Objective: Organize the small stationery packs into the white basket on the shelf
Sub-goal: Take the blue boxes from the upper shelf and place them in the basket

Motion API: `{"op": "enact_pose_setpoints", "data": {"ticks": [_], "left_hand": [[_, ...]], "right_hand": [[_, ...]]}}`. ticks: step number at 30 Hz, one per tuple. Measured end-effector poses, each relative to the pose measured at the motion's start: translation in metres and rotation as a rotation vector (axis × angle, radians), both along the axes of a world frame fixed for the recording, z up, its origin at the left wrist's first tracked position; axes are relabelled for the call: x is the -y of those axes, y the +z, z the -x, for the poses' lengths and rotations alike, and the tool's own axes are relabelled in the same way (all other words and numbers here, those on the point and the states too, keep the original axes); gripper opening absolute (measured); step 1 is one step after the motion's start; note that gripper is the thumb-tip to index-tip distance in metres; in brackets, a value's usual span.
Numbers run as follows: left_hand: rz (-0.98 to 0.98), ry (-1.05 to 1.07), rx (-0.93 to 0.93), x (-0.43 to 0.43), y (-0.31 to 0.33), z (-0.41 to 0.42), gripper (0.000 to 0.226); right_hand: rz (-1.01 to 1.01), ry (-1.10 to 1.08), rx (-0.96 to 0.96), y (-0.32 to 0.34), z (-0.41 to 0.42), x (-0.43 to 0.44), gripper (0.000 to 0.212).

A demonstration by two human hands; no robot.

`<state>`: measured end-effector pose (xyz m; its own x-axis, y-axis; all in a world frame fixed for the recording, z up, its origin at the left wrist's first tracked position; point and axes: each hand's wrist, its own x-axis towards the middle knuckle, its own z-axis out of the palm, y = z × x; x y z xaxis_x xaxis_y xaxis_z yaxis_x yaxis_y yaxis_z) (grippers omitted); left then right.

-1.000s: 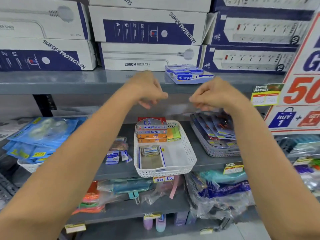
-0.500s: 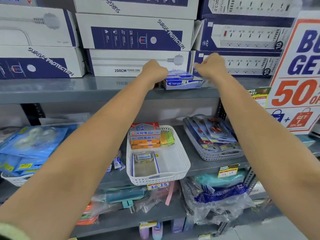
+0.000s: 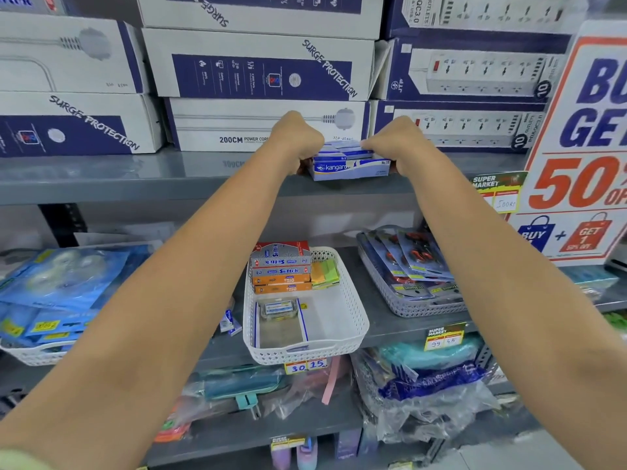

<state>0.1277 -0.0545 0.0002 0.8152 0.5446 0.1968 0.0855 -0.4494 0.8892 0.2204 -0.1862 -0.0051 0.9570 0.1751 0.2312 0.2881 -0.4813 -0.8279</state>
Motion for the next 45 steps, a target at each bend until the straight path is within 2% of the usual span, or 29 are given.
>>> {"op": "enact_pose_setpoints", "data": {"ticks": [3, 5, 11, 20, 22, 24, 25, 27, 28, 32, 36, 38, 41, 45], "left_hand": [[0.029, -0.002, 0.001, 0.003, -0.001, 0.005, 0.028], [0.014, -0.017, 0.013, 0.009, 0.002, 0.013, 0.024], [-0.054, -0.026, 0.051, 0.025, 0.007, 0.034, 0.010], [-0.105, -0.003, 0.094, 0.032, -0.012, 0.062, 0.018], [-0.078, -0.002, 0.114, 0.037, -0.017, 0.073, 0.016], [-0.047, 0.014, 0.129, 0.040, -0.022, 0.086, 0.011], [-0.035, 0.014, 0.133, 0.041, -0.026, 0.091, 0.007], [-0.024, 0.002, 0.144, 0.042, -0.034, 0.100, 0.008], [-0.023, 0.002, 0.147, 0.042, -0.038, 0.103, 0.010], [-0.055, 0.026, 0.120, 0.038, -0.057, 0.111, 0.026], [-0.134, 0.019, 0.090, 0.038, -0.081, 0.114, 0.021], [-0.142, 0.015, 0.067, 0.039, -0.093, 0.115, 0.028], [-0.084, 0.004, 0.061, 0.035, -0.117, 0.108, 0.020], [0.045, 0.013, 0.040, 0.022, -0.153, 0.090, 0.023]], "right_hand": [[-0.050, 0.018, -0.037, 0.000, 0.007, 0.005, 0.027], [0.004, 0.005, 0.011, 0.002, 0.011, 0.011, 0.023], [0.029, -0.008, 0.019, 0.006, 0.032, 0.031, 0.031], [-0.039, -0.013, 0.053, -0.008, 0.069, 0.055, 0.037], [-0.073, 0.001, 0.064, -0.011, 0.081, 0.058, 0.031], [-0.070, -0.003, 0.096, -0.016, 0.092, 0.061, 0.013], [-0.056, -0.007, 0.107, -0.020, 0.097, 0.062, 0.007], [-0.023, -0.001, 0.112, -0.027, 0.106, 0.064, 0.014], [-0.015, -0.001, 0.109, -0.032, 0.110, 0.065, 0.022], [0.007, -0.021, 0.096, -0.048, 0.117, 0.062, 0.027], [0.038, -0.050, 0.069, -0.068, 0.118, 0.056, 0.024], [0.053, -0.067, 0.041, -0.080, 0.114, 0.052, 0.021], [0.059, -0.075, -0.015, -0.100, 0.104, 0.045, 0.018], [0.051, -0.092, -0.063, -0.132, 0.091, 0.033, 0.013]]}}
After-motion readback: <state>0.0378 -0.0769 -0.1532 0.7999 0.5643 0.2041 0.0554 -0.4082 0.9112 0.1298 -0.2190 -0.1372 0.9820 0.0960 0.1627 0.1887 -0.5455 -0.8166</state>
